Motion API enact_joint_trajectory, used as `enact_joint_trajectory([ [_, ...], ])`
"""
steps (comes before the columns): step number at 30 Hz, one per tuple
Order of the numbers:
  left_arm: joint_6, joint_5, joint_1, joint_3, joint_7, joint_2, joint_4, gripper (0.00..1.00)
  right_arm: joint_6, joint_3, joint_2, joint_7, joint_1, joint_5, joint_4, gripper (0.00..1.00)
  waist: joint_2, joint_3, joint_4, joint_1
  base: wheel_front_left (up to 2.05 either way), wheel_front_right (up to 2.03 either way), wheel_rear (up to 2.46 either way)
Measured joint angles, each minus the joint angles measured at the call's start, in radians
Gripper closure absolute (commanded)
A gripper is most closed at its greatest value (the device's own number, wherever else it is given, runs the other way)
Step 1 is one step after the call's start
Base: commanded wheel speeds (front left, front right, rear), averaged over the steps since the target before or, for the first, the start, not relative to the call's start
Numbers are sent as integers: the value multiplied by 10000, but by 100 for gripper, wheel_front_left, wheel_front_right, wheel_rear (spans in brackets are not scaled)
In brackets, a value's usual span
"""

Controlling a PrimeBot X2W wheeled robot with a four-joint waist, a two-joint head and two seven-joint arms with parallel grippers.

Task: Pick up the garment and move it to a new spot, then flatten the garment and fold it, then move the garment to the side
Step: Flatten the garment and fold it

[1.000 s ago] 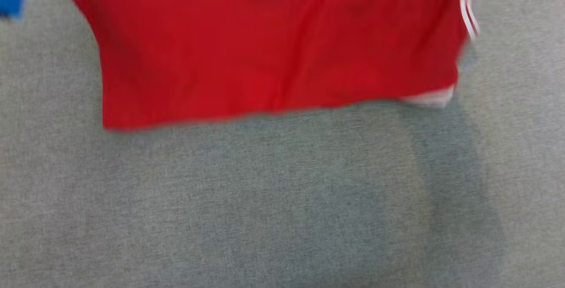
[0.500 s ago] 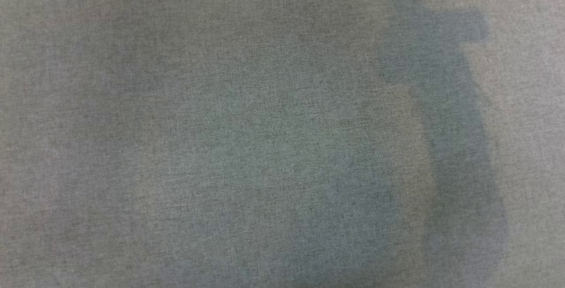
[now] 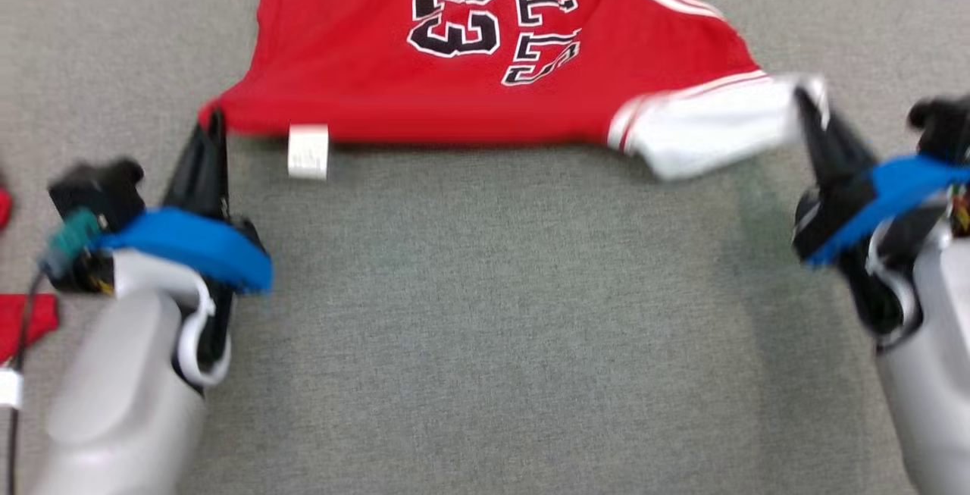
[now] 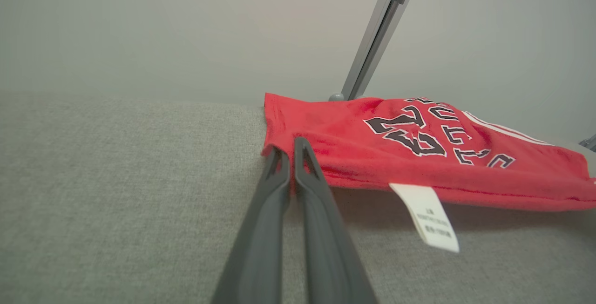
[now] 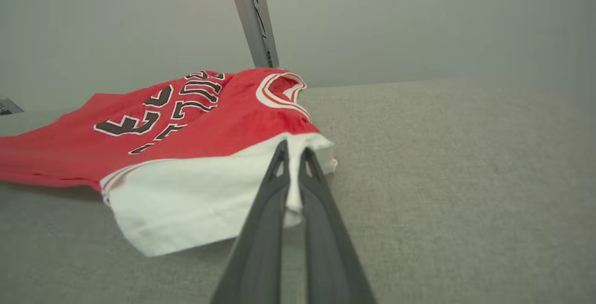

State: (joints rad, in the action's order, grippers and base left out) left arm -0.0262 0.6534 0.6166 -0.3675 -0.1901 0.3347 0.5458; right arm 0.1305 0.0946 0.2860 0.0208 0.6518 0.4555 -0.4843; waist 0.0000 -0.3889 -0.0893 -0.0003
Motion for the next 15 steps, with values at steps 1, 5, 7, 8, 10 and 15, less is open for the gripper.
enact_joint_trajectory([
  [1, 12, 61, -289, -6, -84, -73, 35, 100, 4, 36, -27, 324, -481, 75, 282, 100, 0, 104, -1, 0, 0, 0, 0],
  [5, 127, 82, -1633, -151, -330, -311, 81, 100, 2, -337, -84, 1580, -2311, 286, 1544, 100, 0, 638, 16, 0, 0, 0, 0],
  [7, 234, 180, -2223, -132, -407, -380, -33, 100, 0, -675, -219, 2243, -3201, 205, 2213, 100, 0, 908, 29, 0, 0, 0, 0],
  [8, 288, 267, -2536, -92, -418, -431, -163, 100, 2, -851, -345, 2615, -3664, 178, 2573, 100, 0, 1042, 36, 0, 0, 0, 0],
  [10, 408, 543, -3144, 12, -435, -523, -483, 100, 0, -1202, -635, 3407, -4548, 69, 3279, 100, 0, 1302, 59, 0, 0, 0, 0],
  [15, 928, 1049, -4749, 234, -46, -506, -1632, 100, 2, -2146, -1643, 5056, -6280, -458, 5183, 100, 0, 1877, 103, 0, 0, 0, 0],
])
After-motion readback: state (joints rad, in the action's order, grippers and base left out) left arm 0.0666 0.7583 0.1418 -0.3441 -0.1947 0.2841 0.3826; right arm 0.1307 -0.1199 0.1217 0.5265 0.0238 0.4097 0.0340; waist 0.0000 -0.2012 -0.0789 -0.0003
